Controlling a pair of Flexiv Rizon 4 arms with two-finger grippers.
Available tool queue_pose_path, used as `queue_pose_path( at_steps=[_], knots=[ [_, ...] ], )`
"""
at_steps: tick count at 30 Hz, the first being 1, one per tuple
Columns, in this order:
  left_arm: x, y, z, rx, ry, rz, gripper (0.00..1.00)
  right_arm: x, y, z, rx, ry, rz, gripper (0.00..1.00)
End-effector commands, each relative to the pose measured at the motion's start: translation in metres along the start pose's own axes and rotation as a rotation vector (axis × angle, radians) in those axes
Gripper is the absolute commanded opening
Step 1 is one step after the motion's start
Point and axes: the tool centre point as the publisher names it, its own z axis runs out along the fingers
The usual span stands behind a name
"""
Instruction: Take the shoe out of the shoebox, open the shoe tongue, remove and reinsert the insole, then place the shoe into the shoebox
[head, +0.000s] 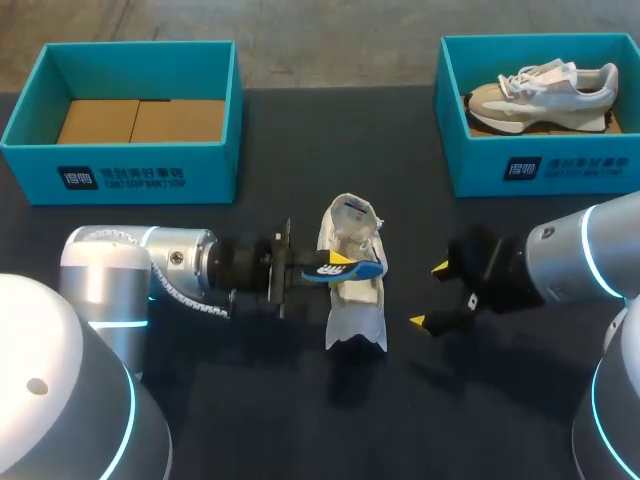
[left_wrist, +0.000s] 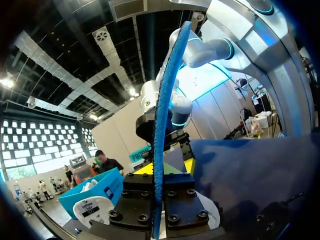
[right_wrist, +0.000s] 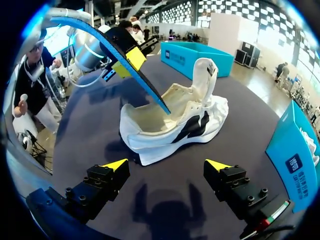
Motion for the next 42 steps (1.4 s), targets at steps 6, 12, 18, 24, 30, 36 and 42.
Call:
queue_pose_path(
  at_steps=[6, 12, 18, 24, 30, 36, 42],
  knots=[
    [-0.001, 0.003, 0.004, -0.004, -0.002, 0.002, 0.00, 0.002, -0.004, 0.000, 0.006, -0.001, 0.009, 1.00],
    [-0.001, 0.006, 0.008, -0.002, 0.000, 0.004, 0.00, 0.003, -0.005, 0.001, 0.010, -0.001, 0.013, 1.00],
    [0.002, 0.012, 0.009, -0.016, 0.016, 0.008, 0.00, 0.003, -0.007, 0.004, 0.015, 0.002, 0.012, 1.00],
    [0.004, 0.019, 0.007, -0.040, 0.036, 0.036, 0.00, 0.003, -0.007, 0.004, 0.010, -0.008, -0.001, 1.00],
    [0.006, 0.026, 0.007, -0.045, 0.046, 0.049, 0.00, 0.002, -0.005, 0.006, -0.003, 0.002, -0.009, 1.00],
    [0.008, 0.033, 0.007, -0.059, 0.060, 0.062, 0.00, 0.000, -0.002, 0.008, -0.012, 0.013, -0.020, 1.00],
    [0.008, 0.039, 0.007, -0.075, 0.063, 0.064, 0.00, -0.005, 0.004, 0.011, -0.010, 0.029, -0.044, 1.00]
  ],
)
